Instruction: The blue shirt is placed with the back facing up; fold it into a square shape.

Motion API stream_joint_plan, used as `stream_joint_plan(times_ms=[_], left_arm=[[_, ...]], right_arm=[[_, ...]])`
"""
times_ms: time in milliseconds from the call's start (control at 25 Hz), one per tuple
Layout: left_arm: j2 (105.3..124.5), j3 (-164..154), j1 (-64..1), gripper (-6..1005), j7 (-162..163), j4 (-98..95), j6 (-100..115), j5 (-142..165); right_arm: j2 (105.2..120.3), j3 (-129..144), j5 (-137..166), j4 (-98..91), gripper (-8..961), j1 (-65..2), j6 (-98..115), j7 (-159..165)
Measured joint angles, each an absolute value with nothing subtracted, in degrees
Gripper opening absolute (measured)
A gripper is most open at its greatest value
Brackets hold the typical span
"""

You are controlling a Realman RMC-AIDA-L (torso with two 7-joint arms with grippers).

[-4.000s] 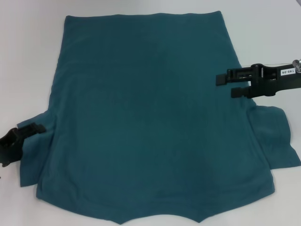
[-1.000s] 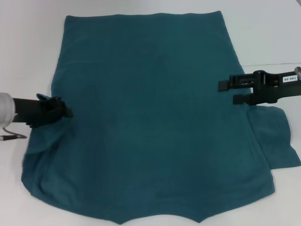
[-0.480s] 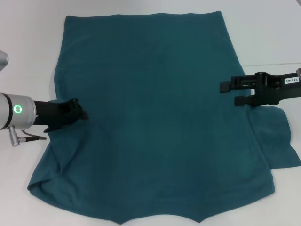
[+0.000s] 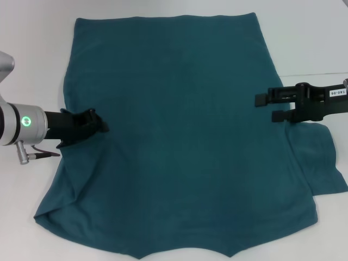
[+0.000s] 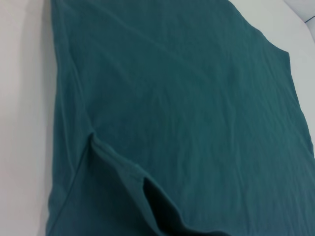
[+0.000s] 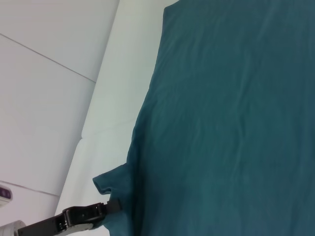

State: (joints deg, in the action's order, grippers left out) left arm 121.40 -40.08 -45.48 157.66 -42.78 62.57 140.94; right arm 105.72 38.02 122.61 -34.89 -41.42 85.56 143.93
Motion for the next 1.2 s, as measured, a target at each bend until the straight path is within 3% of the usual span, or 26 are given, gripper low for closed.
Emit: stream_joint_plan(times_ms=[160, 360, 480, 920, 1200], left_arm=[[121.58, -40.1, -45.2, 23, 157.8, -42.8, 62.3, 140.6], [121.66, -40.1, -45.2, 211, 157.9, -42.8, 62.2, 140.5], [122.02, -40.3, -45.5, 444, 157.6, -42.8, 63.0, 139.6], [122.43, -41.3, -45.3, 540, 158.2, -42.8, 63.9, 138.0], [122.32, -41.0, -44.6, 540, 158.8, -42.7, 62.7, 138.4]], right_arm=[[105.58, 37.9, 122.6, -34.9, 924, -41.3, 85.3, 143.9], [105.45, 37.9, 122.6, -34.9, 924, -41.3, 85.0, 143.9], [105.45, 37.9, 122.6, -34.9, 924, -41.3, 84.5, 143.9], [105.47, 37.9, 122.6, -34.7, 924, -41.3, 84.2, 144.1], [105.47, 37.9, 122.6, -34.3, 924, -41.3, 84.1, 144.2]])
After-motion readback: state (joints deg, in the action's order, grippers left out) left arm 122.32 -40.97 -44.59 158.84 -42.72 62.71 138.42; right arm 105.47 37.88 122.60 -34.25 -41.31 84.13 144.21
